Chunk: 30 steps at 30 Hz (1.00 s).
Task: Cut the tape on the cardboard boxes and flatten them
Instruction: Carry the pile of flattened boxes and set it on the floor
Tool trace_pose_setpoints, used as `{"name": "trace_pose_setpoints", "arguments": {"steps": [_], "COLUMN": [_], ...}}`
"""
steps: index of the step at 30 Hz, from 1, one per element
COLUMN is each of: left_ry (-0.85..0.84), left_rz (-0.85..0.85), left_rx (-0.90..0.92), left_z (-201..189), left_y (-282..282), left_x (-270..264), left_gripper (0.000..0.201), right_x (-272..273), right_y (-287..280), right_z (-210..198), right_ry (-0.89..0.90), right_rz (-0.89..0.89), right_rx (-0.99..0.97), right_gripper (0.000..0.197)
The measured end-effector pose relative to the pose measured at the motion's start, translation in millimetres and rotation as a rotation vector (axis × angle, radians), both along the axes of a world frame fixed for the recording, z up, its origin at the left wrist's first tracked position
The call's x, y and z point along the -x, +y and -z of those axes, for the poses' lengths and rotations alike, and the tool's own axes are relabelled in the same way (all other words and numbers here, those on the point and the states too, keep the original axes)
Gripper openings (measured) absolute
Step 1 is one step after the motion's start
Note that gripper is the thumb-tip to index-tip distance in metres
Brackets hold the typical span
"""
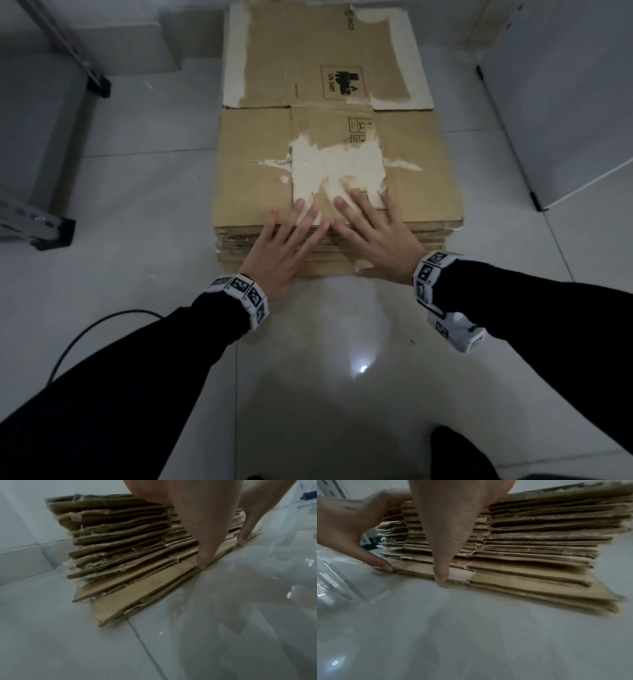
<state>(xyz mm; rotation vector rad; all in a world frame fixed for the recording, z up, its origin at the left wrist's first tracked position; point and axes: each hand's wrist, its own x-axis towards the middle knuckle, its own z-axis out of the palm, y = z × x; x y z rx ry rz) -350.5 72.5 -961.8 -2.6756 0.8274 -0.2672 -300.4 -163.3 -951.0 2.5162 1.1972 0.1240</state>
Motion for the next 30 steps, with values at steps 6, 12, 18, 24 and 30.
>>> {"name": "trace_pose_setpoints", "arguments": {"steps": [6,12,18,24,30], "left_ry": [-0.188,-0.116,0.089,-0.051,-0.178], "left_rz": [0.03,-0.189,-1.571,-1.532,-1.192], "left_rx": [-0.037,0.241,1.594,2.017,1.896], "left_z": [14.4,8.5,-10.2,-12.8,18.3], "left_y": [-8.6,-14.9,-15.9,1.2,5.6], "left_x": [-16.4,-10.8,18.2,-11.8,-10.4], "left_gripper": [0.062,0.091,0.095,0.064,0.056], "right_x": [-11.6,-3.2,17.9,-6.1,-3.7], "right_y": [-0.5,3.7,-3.1,-26.7,-21.2], "right_z": [10.9,16.4,2.1,6.4,38.9], "right_ry": [-0.153,-0.076,-0.136,0.14,-0.022], "right_rz": [0.066,0.277,1.407,1.751,1.564], "right_rx": [-0.181,-0.368,-1.478,-2.195,-1.851], "right_gripper": [0.075,0.081,0.092,0.063,0.073]}}
